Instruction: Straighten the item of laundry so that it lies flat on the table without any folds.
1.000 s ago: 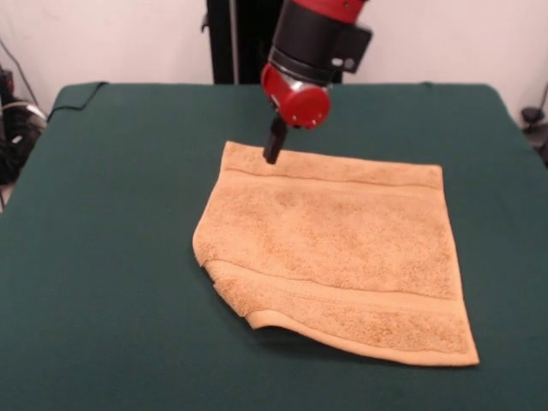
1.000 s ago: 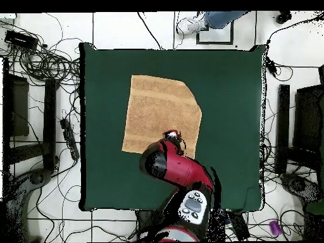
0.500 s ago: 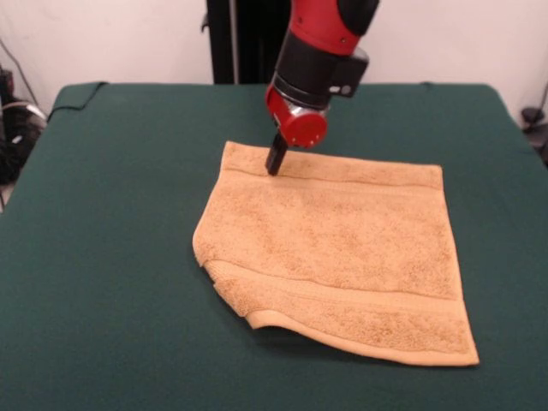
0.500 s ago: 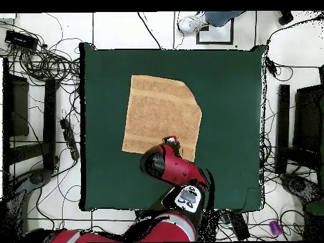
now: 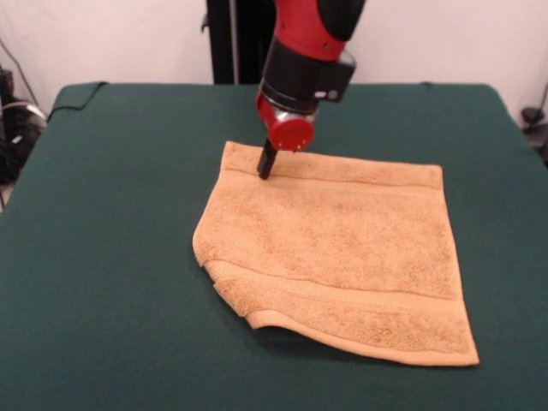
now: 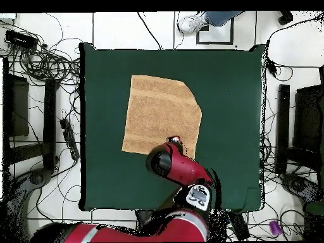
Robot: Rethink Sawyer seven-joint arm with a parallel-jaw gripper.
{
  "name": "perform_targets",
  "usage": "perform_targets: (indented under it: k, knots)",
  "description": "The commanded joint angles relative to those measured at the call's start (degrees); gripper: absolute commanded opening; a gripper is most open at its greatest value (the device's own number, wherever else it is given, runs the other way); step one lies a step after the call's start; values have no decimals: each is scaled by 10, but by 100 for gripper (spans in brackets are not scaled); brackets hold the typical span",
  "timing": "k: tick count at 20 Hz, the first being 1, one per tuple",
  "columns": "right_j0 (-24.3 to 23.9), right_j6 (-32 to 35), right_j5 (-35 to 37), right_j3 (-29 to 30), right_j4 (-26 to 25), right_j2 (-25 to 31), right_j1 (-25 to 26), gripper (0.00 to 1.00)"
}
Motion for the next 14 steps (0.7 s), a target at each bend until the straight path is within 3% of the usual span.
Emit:
perform_targets:
  k: [1, 6, 11, 14]
  knots:
    - [-58, 44, -70, -16, -34, 150, 33, 0]
    - [-74, 43, -76, -15, -56, 170, 23, 0]
    - [-101, 2, 54, 3, -75, 181, -33, 0]
    - [-113, -3, 63, 4, -87, 189, -26, 0]
